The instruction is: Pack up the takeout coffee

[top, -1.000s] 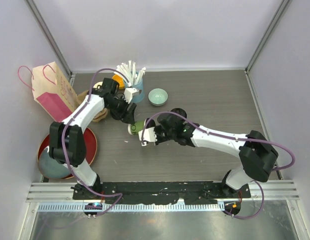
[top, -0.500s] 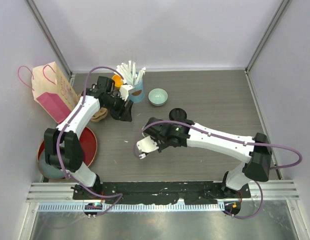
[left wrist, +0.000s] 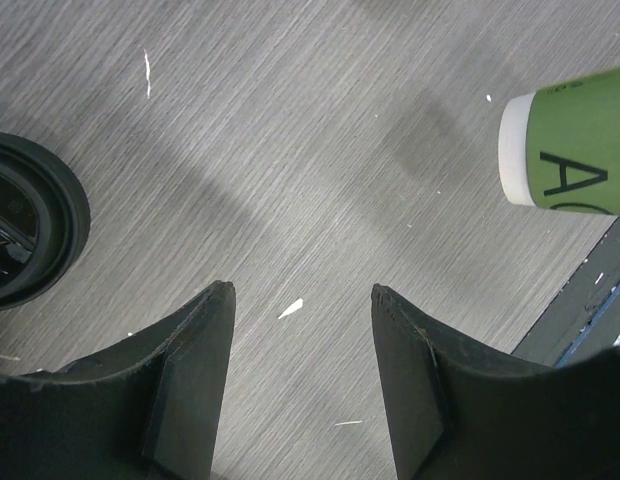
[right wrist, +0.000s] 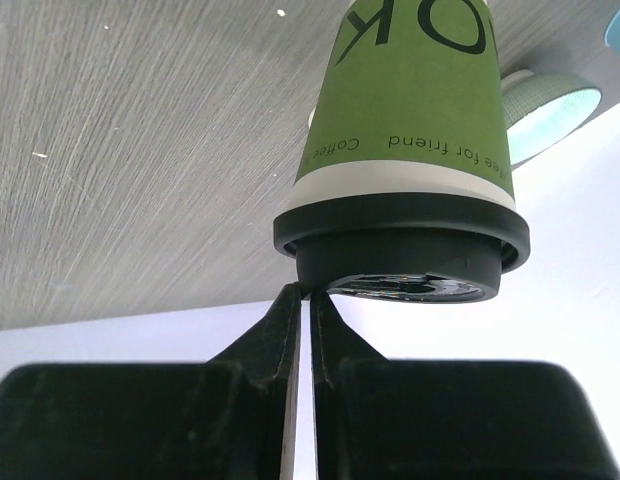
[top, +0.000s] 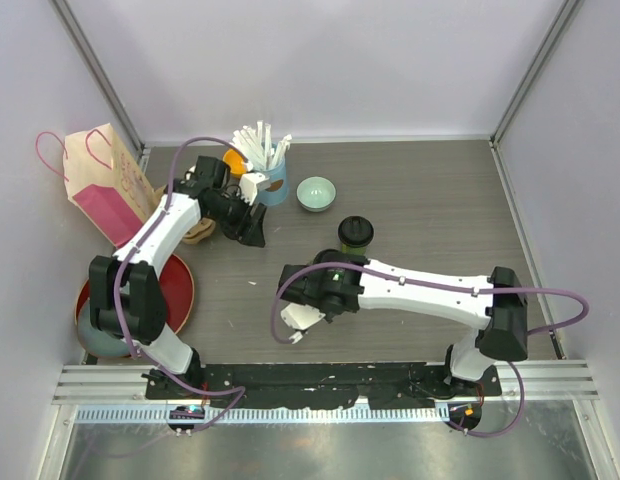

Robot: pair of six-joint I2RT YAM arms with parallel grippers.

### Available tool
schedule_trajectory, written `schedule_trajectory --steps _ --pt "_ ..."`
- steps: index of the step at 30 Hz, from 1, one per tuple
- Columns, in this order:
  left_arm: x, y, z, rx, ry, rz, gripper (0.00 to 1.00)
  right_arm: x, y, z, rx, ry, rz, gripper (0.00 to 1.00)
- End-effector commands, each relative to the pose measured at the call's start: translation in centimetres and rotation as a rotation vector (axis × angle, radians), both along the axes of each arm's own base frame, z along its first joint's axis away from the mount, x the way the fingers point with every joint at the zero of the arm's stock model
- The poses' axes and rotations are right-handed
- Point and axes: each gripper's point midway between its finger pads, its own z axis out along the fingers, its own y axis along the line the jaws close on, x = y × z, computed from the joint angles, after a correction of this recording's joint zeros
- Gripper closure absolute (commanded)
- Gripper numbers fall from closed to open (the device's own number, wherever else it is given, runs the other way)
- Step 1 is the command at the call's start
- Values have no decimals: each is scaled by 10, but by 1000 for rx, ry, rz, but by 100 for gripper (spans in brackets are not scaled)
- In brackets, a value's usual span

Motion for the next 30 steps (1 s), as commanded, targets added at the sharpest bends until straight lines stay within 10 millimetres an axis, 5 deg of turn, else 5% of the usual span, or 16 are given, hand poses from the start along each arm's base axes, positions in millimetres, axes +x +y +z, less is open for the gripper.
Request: schedule_trajectory --steps 1,18,30 --pt "-6 -5 12 -44 -23 -16 40 -8 -1 5 -136 -27 65 99" --pt "-11 -10 12 -79 -10 -42 40 -42 11 -25 -294 96 192 99" --pt "-22 -22 5 -102 24 -78 40 -39 17 -31 -338 85 221 99"
